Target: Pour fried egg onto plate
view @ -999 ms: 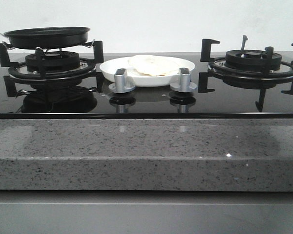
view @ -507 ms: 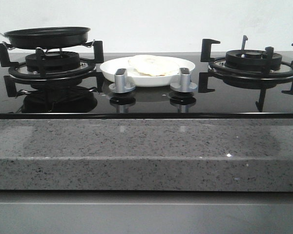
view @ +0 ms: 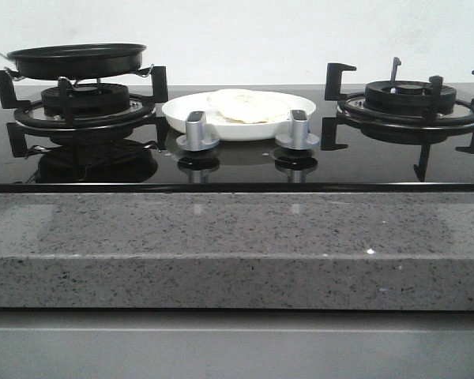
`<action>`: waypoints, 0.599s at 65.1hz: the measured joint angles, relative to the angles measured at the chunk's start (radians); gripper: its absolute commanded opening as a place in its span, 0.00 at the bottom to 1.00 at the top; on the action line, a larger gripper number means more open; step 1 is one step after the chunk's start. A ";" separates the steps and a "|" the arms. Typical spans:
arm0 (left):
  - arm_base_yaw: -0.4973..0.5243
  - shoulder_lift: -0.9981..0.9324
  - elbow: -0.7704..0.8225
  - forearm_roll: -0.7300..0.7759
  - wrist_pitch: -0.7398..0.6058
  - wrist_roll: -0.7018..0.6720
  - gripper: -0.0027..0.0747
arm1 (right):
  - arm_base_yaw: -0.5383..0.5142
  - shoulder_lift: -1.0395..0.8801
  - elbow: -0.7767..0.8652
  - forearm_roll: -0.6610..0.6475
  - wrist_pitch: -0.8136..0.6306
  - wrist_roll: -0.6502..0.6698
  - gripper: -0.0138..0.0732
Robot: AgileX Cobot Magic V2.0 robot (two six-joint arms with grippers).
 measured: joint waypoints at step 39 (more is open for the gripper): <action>0.000 0.000 0.000 0.000 0.000 0.000 0.01 | -0.032 0.000 0.000 0.000 0.003 -0.002 0.08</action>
